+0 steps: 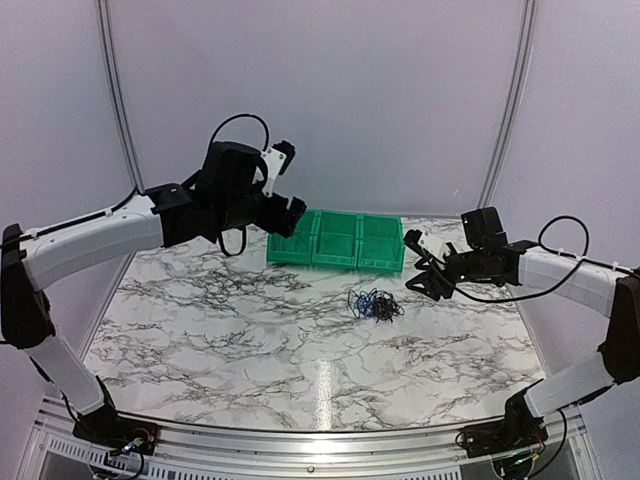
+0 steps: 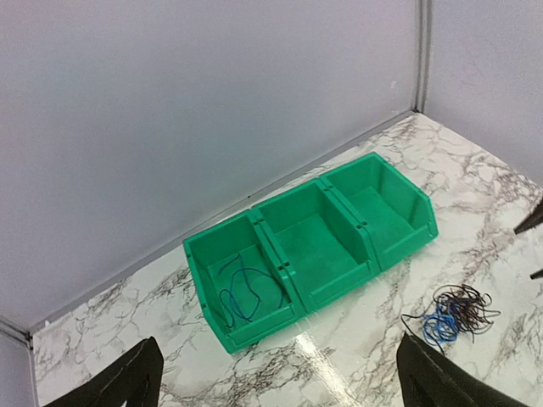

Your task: Untangle the cables

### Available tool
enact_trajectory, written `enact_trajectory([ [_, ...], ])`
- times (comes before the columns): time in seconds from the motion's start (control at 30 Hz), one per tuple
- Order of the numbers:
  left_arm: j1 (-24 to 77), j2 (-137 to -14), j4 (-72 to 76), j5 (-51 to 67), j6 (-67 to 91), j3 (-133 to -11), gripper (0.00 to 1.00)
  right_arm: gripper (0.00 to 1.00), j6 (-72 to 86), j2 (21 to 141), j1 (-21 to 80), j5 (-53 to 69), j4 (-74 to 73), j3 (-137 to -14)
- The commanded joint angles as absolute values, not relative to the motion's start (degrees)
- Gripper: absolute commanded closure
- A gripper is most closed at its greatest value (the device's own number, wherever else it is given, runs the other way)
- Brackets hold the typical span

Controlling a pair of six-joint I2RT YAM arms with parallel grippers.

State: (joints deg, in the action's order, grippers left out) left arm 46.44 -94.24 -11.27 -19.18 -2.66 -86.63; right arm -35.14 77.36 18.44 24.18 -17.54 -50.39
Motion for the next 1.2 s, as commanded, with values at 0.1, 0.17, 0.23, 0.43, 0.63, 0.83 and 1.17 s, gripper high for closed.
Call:
enact_trajectory([
  [0.1,49.58,-95.73,-6.12,-17.71,5.00,-76.72,0.03,0.40,-35.87,78.42,19.33,25.76,-17.92,-49.79],
  [0.17,49.65,-95.03,-1.05,-6.29,8.58,-71.73,0.21,0.40,-35.97,79.82,20.07,25.91,-18.11,-50.01],
  [0.23,49.62,-94.78,5.52,0.43,13.96,-67.71,0.33,0.40,-35.98,81.50,21.09,26.18,-17.90,-50.01],
  [0.43,51.24,-100.38,12.61,2.19,30.17,-66.10,0.46,0.41,-34.17,87.13,23.86,26.34,-17.43,-52.08],
  [0.63,54.31,-106.21,14.46,1.24,34.73,-68.85,0.49,0.34,-34.09,92.54,24.77,24.66,-16.88,-54.14],
  [0.83,55.17,-106.75,14.61,-3.42,34.07,-68.78,0.48,0.30,-33.97,93.77,25.12,24.13,-16.23,-54.58],
  [1.17,55.37,-108.06,14.59,-5.24,34.38,-71.08,0.47,0.29,-32.96,97.41,26.39,22.22,-15.30,-55.37],
])
